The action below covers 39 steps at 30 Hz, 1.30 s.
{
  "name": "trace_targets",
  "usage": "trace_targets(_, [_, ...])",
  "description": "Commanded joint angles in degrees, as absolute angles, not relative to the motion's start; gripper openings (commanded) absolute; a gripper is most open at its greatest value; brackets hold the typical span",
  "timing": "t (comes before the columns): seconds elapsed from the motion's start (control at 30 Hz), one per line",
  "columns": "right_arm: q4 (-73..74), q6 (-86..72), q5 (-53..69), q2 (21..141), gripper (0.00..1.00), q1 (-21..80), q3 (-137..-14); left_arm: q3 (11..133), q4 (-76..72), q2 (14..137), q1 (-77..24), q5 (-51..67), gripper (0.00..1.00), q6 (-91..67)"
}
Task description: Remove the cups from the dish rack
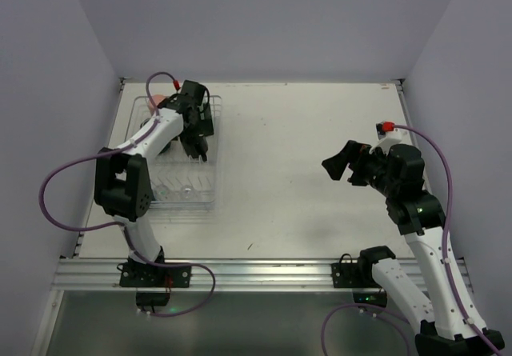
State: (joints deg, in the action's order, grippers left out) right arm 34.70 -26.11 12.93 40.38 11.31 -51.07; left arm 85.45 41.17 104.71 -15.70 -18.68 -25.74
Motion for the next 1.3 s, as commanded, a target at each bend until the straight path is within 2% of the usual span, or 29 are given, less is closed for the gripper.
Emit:
trace_targets(0.0, [33.05,-25.14,11.95,40.17,0.99,11.43,-50.62,84.82,39.29,104.85,-15.03,-18.72,0.99,-24.7])
trace_targets(0.4, [33.13,-25.05,11.78,40.25,0.99,11.51,-50.45,83.67,37.71,104.94,-13.8,-16.61,0.95,-23.82])
trace_targets(0.53, [33.13,-25.05,11.78,40.34,0.99,11.51,-50.54,83.14,36.92,105.2,-13.45,-15.82,0.88,-23.2])
trace_targets(0.63, [33.05,-25.05,11.78,40.34,0.99,11.43,-50.54,83.14,36.57,105.55,-13.1,-15.3,0.81,-22.68])
trace_targets(0.73, [33.22,-25.05,11.78,40.52,0.99,11.51,-50.8,83.32,36.3,105.47,-12.92,-14.77,0.67,-22.24])
trace_targets(0.77, [33.31,-25.05,11.78,40.69,0.99,11.43,-50.97,83.32,36.12,105.29,-12.92,-14.68,0.56,-22.24])
trace_targets(0.8, [33.22,-25.05,11.86,40.95,0.99,11.43,-51.06,83.41,36.04,104.86,-12.92,-14.42,0.51,-22.06])
trace_targets(0.83, [33.31,-25.05,12.04,41.04,0.99,11.51,-51.24,83.32,35.86,104.68,-12.92,-14.24,0.38,-21.89])
trace_targets(0.9, [33.22,-25.14,12.3,41.39,0.99,11.51,-51.33,83.67,36.47,104.07,-12.92,-14.41,0.2,-21.71])
trace_targets(0.93, [33.14,-25.14,12.65,41.74,0.99,11.43,-51.42,83.85,36.74,103.71,-12.92,-14.85,0.0,-21.71])
trace_targets(1.27, [29.37,-26.98,15.81,44.91,0.99,11.43,-51.77,86.65,39.55,93.17,-13.09,-18.81,0.0,-21.71])
